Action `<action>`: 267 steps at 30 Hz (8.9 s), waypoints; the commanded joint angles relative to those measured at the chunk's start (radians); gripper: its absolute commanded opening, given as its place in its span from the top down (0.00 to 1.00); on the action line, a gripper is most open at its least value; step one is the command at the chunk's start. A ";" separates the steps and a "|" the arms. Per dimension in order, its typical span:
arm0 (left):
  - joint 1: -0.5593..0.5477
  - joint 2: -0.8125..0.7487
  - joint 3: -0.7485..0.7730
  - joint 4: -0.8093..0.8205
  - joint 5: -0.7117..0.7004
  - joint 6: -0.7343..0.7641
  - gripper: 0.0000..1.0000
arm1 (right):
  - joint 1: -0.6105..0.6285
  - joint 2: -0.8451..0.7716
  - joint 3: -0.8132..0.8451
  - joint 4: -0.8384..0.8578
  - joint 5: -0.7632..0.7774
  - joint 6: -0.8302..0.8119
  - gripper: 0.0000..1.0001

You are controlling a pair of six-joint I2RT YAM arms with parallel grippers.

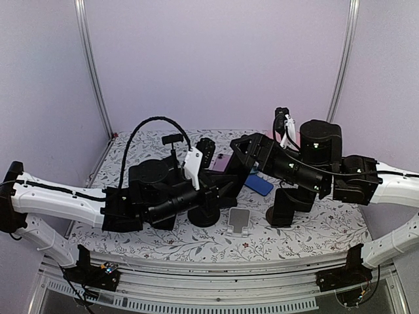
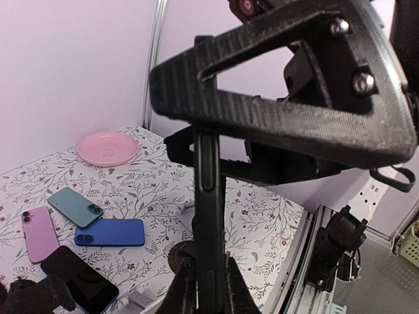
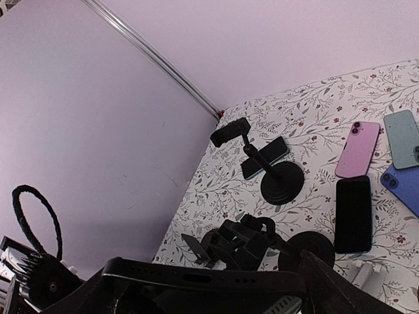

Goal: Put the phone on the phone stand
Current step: Pass from the left arm to the right, then place the phone on the phone stand, then move the phone to the center of the board.

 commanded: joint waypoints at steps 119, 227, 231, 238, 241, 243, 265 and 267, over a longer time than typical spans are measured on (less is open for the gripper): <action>0.413 -0.524 -0.183 -0.288 0.207 -0.244 0.23 | 0.040 0.578 -0.051 -0.270 0.696 0.080 0.57; 0.413 -0.568 -0.194 -0.302 0.231 -0.256 0.23 | -0.023 0.402 -0.010 -0.187 0.442 0.006 0.01; 0.415 -0.568 -0.191 -0.302 0.235 -0.256 0.23 | -0.030 0.389 0.005 -0.187 0.431 -0.016 0.01; 0.415 -0.563 -0.183 -0.305 0.237 -0.251 0.23 | -0.052 0.329 0.017 -0.190 0.393 -0.063 0.01; 0.415 -0.558 -0.181 -0.302 0.239 -0.253 0.23 | -0.055 0.308 0.032 -0.198 0.375 -0.092 0.01; 0.415 -0.556 -0.181 -0.300 0.240 -0.253 0.23 | -0.057 0.295 0.043 -0.211 0.357 -0.104 0.01; 0.461 -0.506 -0.105 -0.358 0.242 -0.240 0.22 | -0.704 0.639 0.614 -0.464 -0.535 -0.708 0.01; 0.483 -0.498 -0.095 -0.364 0.256 -0.233 0.22 | -0.714 0.711 0.667 -0.529 -0.554 -0.777 0.01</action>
